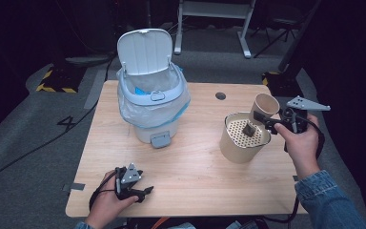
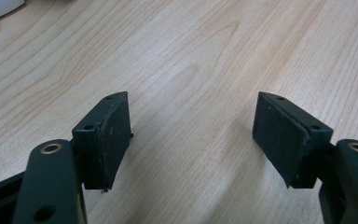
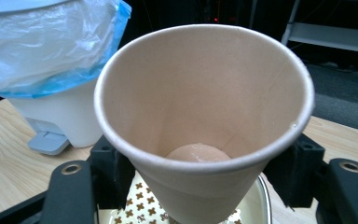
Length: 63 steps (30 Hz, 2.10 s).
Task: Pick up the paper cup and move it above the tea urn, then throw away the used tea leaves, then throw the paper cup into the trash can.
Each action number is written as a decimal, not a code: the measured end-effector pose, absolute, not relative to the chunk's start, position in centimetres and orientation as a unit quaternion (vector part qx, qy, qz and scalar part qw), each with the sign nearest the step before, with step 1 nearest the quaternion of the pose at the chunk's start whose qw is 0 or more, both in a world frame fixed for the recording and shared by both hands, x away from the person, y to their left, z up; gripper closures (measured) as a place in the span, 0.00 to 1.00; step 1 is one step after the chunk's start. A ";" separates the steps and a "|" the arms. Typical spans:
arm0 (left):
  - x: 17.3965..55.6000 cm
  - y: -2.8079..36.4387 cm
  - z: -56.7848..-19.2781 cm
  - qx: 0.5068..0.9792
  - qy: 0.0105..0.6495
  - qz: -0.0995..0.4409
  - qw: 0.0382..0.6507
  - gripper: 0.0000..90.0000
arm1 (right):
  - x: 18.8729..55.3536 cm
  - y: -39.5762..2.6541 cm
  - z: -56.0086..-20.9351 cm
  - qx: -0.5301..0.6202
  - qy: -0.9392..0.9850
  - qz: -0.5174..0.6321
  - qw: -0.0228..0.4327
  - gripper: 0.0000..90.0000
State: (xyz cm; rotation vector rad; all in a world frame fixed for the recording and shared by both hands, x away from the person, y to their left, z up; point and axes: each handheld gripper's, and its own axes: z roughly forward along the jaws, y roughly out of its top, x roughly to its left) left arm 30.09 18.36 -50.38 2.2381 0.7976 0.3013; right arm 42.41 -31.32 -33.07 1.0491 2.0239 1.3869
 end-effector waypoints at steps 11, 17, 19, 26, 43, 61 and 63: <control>30.1 18.3 -50.4 0.870 0.310 0.118 0.364 0.32 | 42.4 -31.0 -32.8 0.384 0.738 0.505 0.231 0.37; 29.9 18.4 -50.4 0.870 0.312 0.119 0.363 0.32 | 42.4 -30.2 -32.4 0.373 0.741 0.508 0.231 0.36; 29.7 18.6 -50.4 0.869 0.315 0.122 0.363 0.32 | 42.6 -29.9 -32.2 0.368 0.742 0.510 0.231 0.36; 29.1 19.4 -50.4 0.864 0.324 0.129 0.364 0.37 | 43.1 -28.3 -31.7 0.352 0.751 0.510 0.230 0.36; 29.0 19.5 -50.4 0.866 0.322 0.123 0.364 0.34 | 45.3 -22.2 -29.0 0.294 0.758 0.552 0.185 0.36; 29.5 19.1 -50.4 0.870 0.312 0.119 0.362 0.28 | 48.0 -14.0 -25.3 0.230 0.788 0.547 0.161 0.37; 29.6 19.1 -50.4 0.870 0.312 0.119 0.363 0.28 | 48.3 -13.4 -25.0 0.227 0.789 0.548 0.159 0.37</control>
